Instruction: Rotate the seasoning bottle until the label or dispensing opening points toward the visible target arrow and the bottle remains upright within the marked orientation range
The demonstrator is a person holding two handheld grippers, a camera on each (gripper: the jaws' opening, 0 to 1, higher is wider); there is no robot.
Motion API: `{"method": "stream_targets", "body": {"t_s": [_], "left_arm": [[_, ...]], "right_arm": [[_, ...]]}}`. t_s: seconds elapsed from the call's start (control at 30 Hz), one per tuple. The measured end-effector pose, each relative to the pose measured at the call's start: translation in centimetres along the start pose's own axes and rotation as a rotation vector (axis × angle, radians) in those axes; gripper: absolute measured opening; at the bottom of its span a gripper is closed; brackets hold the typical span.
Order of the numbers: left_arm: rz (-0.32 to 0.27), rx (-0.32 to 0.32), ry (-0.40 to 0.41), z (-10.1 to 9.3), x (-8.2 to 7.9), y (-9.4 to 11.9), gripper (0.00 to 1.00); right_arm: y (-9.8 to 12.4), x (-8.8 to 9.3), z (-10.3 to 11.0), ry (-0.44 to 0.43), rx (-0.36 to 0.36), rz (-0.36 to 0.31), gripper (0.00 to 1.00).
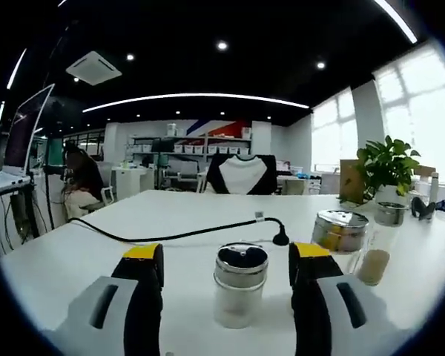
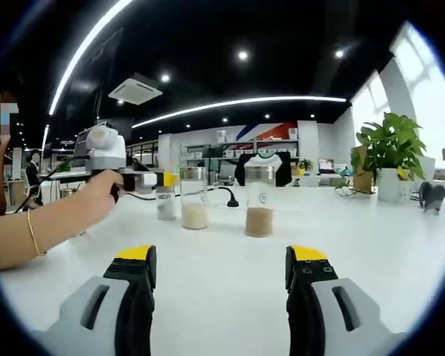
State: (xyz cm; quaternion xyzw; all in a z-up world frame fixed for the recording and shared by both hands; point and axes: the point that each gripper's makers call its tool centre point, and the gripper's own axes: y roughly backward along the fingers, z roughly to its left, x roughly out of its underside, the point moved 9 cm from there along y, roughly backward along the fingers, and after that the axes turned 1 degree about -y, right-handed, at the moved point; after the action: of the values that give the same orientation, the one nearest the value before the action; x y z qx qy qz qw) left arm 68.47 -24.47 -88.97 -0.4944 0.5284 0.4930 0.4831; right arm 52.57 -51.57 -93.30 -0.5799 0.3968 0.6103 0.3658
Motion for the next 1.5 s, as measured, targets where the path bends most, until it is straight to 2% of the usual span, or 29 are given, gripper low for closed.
{"method": "stream_targets", "body": {"t_s": [0.23, 0.43, 0.67, 0.77, 0.93, 1.1, 1.27, 1.3, 1.43, 1.5], "left_arm": [[-0.003, 0.004, -0.037, 0.0, 0.0, -0.6, 0.68], [0.004, 0.004, -0.039, 0.0, 0.9, -0.9, 0.6], [0.023, 0.012, -0.084, -0.9, 1.7, -0.7, 0.47], [0.037, 0.018, -0.111, -1.5, 2.2, -0.8, 0.45], [0.02, 0.022, -0.147, -1.6, 2.0, -1.0, 0.35], [0.007, 0.023, -0.145, -1.4, 2.2, -1.2, 0.35], [0.001, 0.05, -0.145, -1.4, 2.2, -1.6, 0.35], [0.001, 0.078, -0.136, -1.4, 2.2, -1.8, 0.35], [0.004, 0.085, -0.144, -1.5, 2.0, -1.7, 0.34], [0.006, 0.09, -0.146, -1.4, 2.0, -1.8, 0.34]], "right_arm": [[-0.1, 0.2, 0.0, 0.005, 0.0, 0.012, 0.71], [-0.3, 0.4, -0.1, 0.011, 0.002, 0.032, 0.7], [-0.3, 0.5, -0.1, 0.01, 0.002, 0.039, 0.7], [-0.3, 0.5, -0.1, 0.016, 0.002, 0.042, 0.69], [-0.2, 0.5, -0.1, 0.015, 0.001, 0.042, 0.69], [-0.2, 0.5, -0.1, 0.018, 0.004, 0.04, 0.68], [-0.2, 0.6, -0.1, 0.023, 0.005, 0.048, 0.68], [-0.2, 0.6, -0.1, 0.023, 0.005, 0.047, 0.68], [-0.2, 0.3, 0.2, 0.018, -0.013, 0.019, 0.68], [-0.3, 0.3, 0.3, 0.041, -0.012, 0.029, 0.68]]}}
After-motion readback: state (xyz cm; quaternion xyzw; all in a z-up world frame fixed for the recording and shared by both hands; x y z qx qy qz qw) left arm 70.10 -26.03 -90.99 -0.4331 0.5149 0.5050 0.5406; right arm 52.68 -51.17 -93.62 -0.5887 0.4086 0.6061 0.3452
